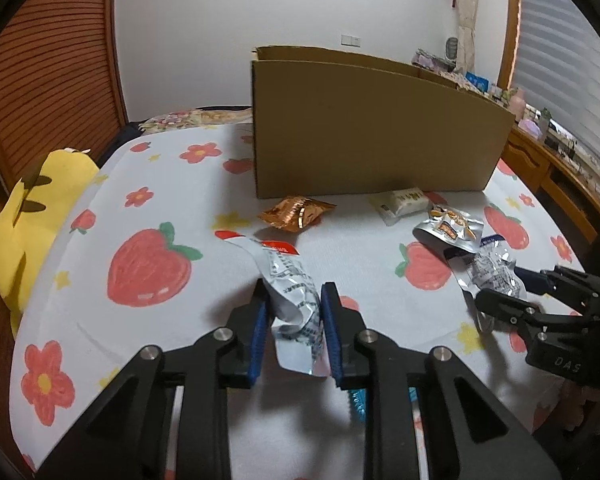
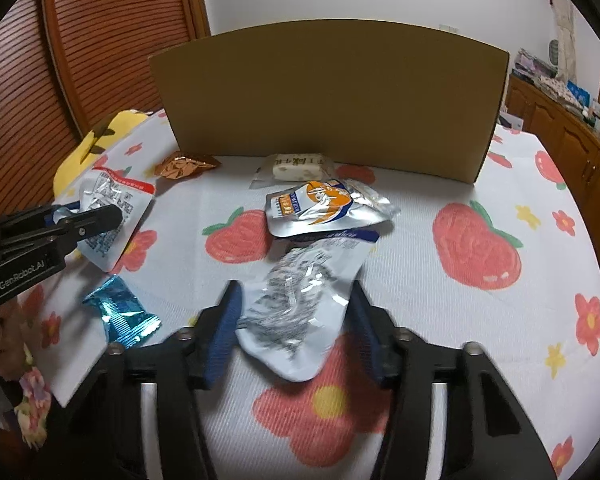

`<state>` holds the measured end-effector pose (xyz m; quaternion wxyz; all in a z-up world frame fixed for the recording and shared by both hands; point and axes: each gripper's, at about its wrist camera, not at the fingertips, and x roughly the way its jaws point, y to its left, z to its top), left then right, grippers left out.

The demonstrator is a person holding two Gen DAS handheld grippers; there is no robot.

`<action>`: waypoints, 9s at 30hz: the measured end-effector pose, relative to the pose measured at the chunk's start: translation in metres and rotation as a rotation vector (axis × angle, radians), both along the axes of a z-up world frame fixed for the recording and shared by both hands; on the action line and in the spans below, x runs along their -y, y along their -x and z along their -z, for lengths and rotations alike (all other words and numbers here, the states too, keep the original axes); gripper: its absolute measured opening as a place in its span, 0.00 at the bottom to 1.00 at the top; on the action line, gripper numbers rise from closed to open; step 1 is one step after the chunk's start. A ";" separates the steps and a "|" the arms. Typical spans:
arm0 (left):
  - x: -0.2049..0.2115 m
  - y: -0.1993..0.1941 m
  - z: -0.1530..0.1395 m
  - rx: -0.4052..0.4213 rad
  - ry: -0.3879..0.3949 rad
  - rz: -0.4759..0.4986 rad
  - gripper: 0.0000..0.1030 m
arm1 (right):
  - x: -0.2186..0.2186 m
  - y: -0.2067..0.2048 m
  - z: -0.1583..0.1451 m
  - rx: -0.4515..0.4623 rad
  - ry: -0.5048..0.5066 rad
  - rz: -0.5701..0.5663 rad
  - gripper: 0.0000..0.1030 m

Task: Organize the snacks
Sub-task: 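Grasp the silver-blue pouch with right tool while left tool grasps a silver packet, then carry both packets over the box and open both tools to drop them, then grasp the copper snack with left tool while right tool reaches the orange pouch, then grasp the orange-labelled silver pouch with the right tool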

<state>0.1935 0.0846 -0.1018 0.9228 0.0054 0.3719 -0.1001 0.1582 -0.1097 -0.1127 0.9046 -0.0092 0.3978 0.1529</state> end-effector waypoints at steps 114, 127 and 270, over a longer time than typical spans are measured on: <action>0.056 -0.151 -0.091 0.261 0.119 0.197 0.24 | 0.027 -0.164 -0.096 0.294 -0.034 -0.115 0.18; 0.056 -0.157 -0.079 0.226 0.111 0.179 0.25 | 0.029 -0.168 -0.088 0.270 -0.061 -0.126 0.18; -0.011 -0.066 -0.020 -0.034 0.111 0.496 0.15 | 0.006 -0.041 -0.060 0.102 0.282 -0.025 0.00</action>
